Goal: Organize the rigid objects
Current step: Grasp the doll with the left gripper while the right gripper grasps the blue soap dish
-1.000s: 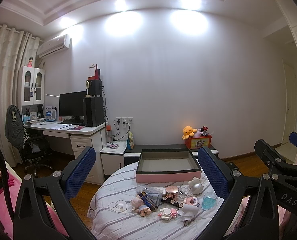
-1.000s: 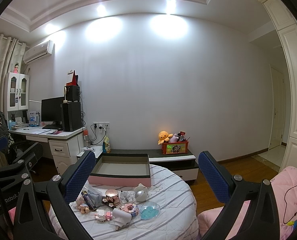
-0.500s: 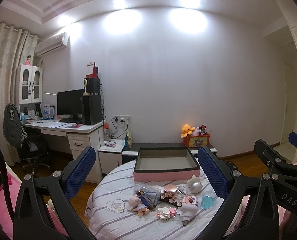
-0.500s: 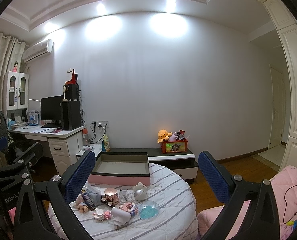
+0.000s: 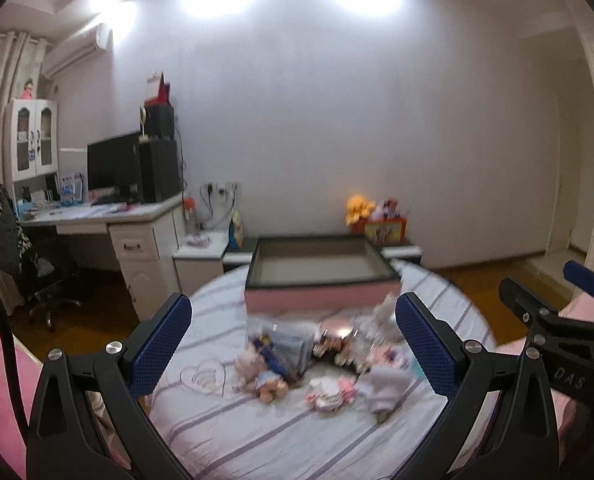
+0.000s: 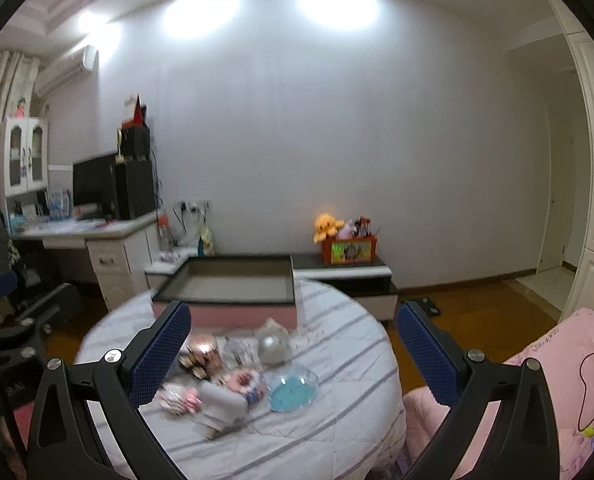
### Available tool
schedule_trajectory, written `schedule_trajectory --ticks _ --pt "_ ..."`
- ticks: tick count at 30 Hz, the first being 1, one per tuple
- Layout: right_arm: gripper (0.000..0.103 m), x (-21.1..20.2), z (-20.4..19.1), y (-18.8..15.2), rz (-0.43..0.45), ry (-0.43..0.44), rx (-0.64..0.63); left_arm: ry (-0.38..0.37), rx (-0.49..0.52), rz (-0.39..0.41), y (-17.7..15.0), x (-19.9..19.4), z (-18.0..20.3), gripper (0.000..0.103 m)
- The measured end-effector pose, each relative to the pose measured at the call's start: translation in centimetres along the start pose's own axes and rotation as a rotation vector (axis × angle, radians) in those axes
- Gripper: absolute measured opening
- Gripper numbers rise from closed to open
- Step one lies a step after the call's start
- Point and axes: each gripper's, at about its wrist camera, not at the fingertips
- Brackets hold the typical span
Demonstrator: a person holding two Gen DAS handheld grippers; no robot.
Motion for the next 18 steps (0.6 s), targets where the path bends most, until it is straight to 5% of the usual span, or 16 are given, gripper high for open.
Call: schedule_trajectory --ticks 18 --pt "0.102 14.9 3.0 -9.2 -0.403 -0.061 -0.034 -0.038 -0.009 -0.347 -10.0 13.4 -2.2 0.103"
Point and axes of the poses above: each gripper's, at about its wrist camera, not at the fingertips, and x roughly the way its jaws point, z to its right, y to its top, and after that the axes turned 10 degrees about x, right-handed
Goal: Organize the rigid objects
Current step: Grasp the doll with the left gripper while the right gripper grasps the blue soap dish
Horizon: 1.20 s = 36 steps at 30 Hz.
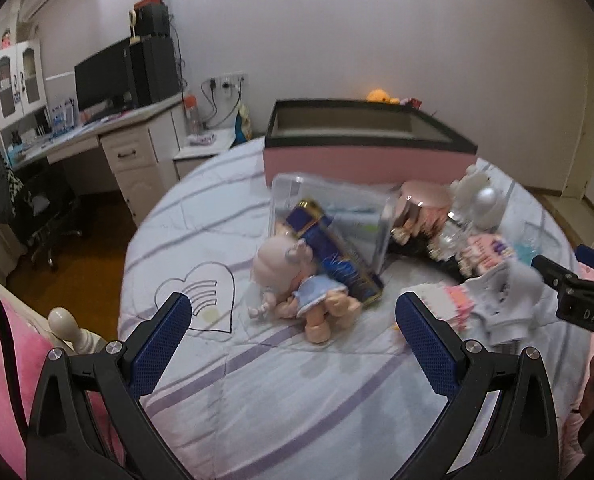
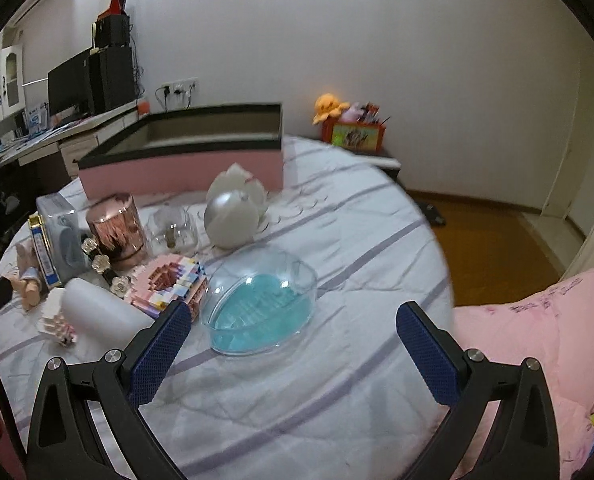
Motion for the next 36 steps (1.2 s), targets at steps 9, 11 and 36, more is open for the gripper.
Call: schedule_trajectory --ticks 9,11,36 --pt "0.069 3.8 0.4 0.9 -0.102 0.048 0.021 -0.072 -0.049 -0.067 -0.4 2.6 -1.7 0.103" --pt "0.069 4.0 0.2 1.2 -0.111 0.043 0.006 -0.090 -0.072 -0.062 -0.3 2.7 -1.8 0.103" --pt "0.068 5.0 0.5 2.2 -0.140 0.052 -0.006 0.033 -0.030 -0.163 1.3 6.1 -2.7 0.063"
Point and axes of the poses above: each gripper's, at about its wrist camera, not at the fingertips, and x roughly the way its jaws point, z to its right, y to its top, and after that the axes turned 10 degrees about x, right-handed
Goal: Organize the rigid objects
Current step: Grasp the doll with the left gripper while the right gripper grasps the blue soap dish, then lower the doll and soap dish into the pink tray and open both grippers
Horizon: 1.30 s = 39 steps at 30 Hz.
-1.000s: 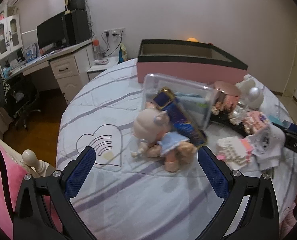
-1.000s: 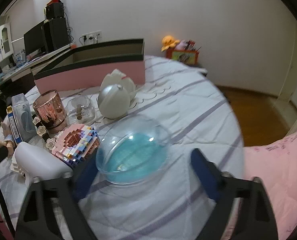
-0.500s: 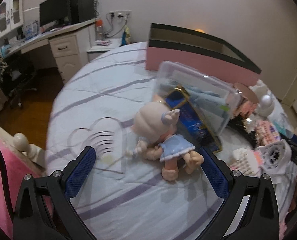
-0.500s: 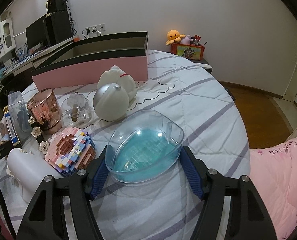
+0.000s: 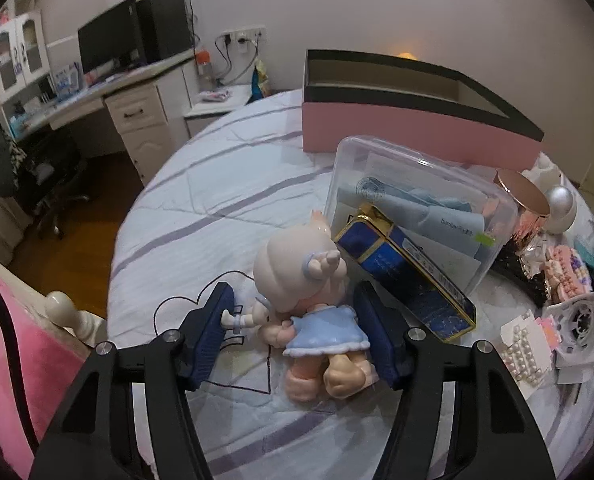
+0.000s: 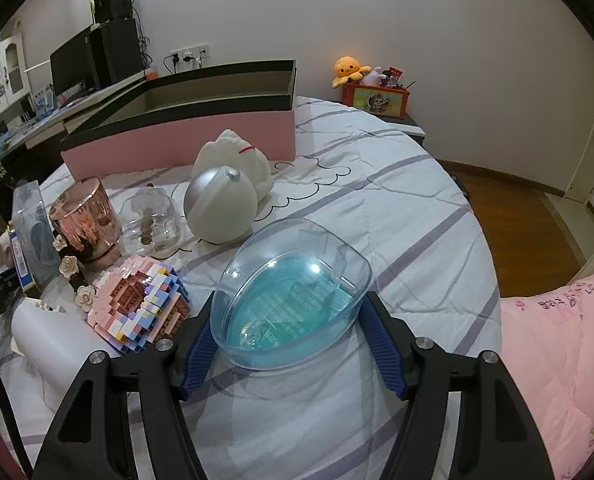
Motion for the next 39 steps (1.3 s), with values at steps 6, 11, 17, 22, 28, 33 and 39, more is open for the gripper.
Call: schedule_trajectory --ticks 6,11,17,22,28,33,39 --pt "0.068 -0.7 0.0 0.4 0.021 0.028 0.000 -0.026 -0.026 0.037 0.2 -1.7 -0.4 0.061" --pt "0.068 -1.9 -0.3 2.4 0.038 0.114 0.017 -0.066 0.000 0.107 2.4 -3.6 -0.3 0.057" --pt "0.068 -2.1 -1.5 4.8 0.058 0.160 0.001 -0.136 -0.019 0.117 3.0 -3.7 -0.5 0.057" --pt "0.068 -2.3 -2.1 5.5 0.062 0.214 -0.011 -0.143 -0.005 0.173 4.6 -5.0 -0.3 0.057" --pt "0.068 -2.0 -4.5 8.8 0.086 0.271 -0.047 -0.151 0.069 0.250 10.3 -5.1 1.2 0.057" --pt "0.068 0.7 -6.8 13.0 0.072 0.279 -0.069 -0.186 0.111 0.260 16.4 -2.0 2.2 0.057" --pt "0.069 6.7 -9.0 16.9 -0.033 0.262 -0.062 -0.191 0.122 0.119 21.0 5.3 2.9 0.057"
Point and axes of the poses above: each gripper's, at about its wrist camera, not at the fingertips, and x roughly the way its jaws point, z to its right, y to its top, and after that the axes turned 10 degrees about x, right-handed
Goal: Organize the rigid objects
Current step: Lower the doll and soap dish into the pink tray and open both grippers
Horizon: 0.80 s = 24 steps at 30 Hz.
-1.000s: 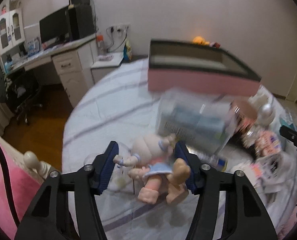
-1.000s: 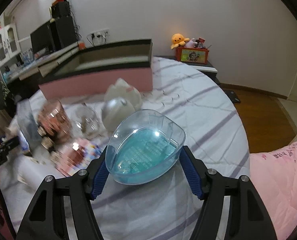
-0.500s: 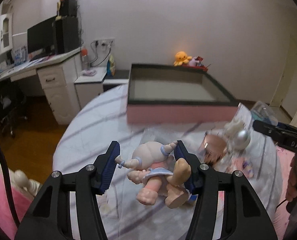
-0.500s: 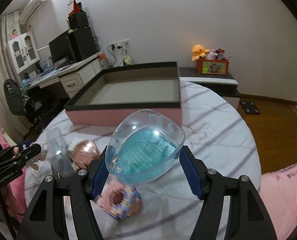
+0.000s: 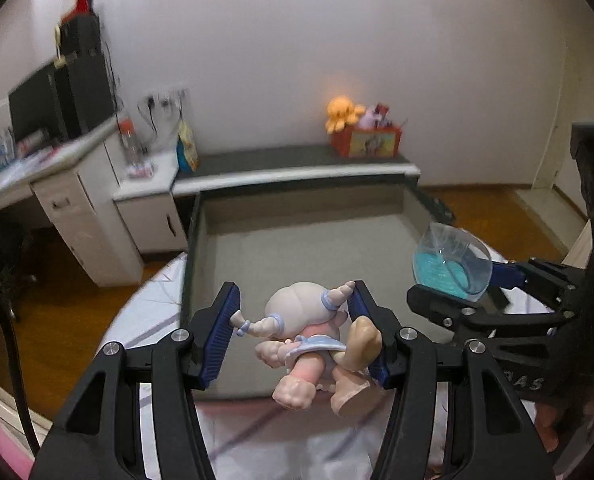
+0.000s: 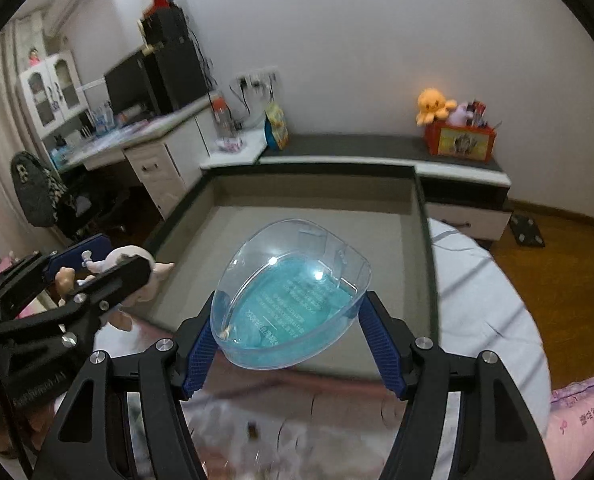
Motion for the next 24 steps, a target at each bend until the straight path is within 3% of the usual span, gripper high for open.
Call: schedule_trajectory --ticks 4,6,8,11,13,15,17,19,21,24 --pt "0.069 4.6 1.3 1.0 -0.113 -0.035 0.038 -0.006 0.006 -0.111 0.1 4.5 -0.4 0.057" --pt "0.069 5.7 1.3 0.9 -0.122 -0.073 0.018 -0.028 -0.025 -0.158 0.2 5.5 -0.7 0.057" --pt "0.069 6.0 0.9 0.9 -0.119 -0.114 -0.003 0.001 -0.022 -0.182 0.1 6.1 -0.8 0.058" --pt "0.069 6.1 1.0 1.1 -0.156 -0.096 0.003 0.019 -0.042 -0.188 -0.1 6.1 -0.9 0.059" --pt "0.069 6.3 0.8 1.3 -0.178 -0.094 -0.001 0.028 -0.055 -0.148 -0.1 4.7 -0.9 0.064" --pt "0.074 5.7 0.7 1.1 -0.146 -0.109 -0.020 0.048 -0.057 -0.098 0.0 3.0 -1.3 0.081" --pt "0.081 4.6 1.0 1.2 -0.117 -0.101 0.000 0.055 -0.058 -0.035 -0.1 0.4 -1.3 0.088" --pt "0.083 2.4 0.9 0.8 -0.076 -0.083 0.007 0.062 -0.054 0.026 -0.3 -2.2 -1.1 0.091" --pt "0.085 0.6 0.4 0.7 -0.038 -0.073 0.005 0.094 -0.054 0.098 -1.1 -5.6 -0.5 0.101" --pt "0.087 -3.9 -0.6 -0.7 0.061 -0.065 -0.015 0.147 -0.046 0.206 -2.7 -10.1 0.7 0.103"
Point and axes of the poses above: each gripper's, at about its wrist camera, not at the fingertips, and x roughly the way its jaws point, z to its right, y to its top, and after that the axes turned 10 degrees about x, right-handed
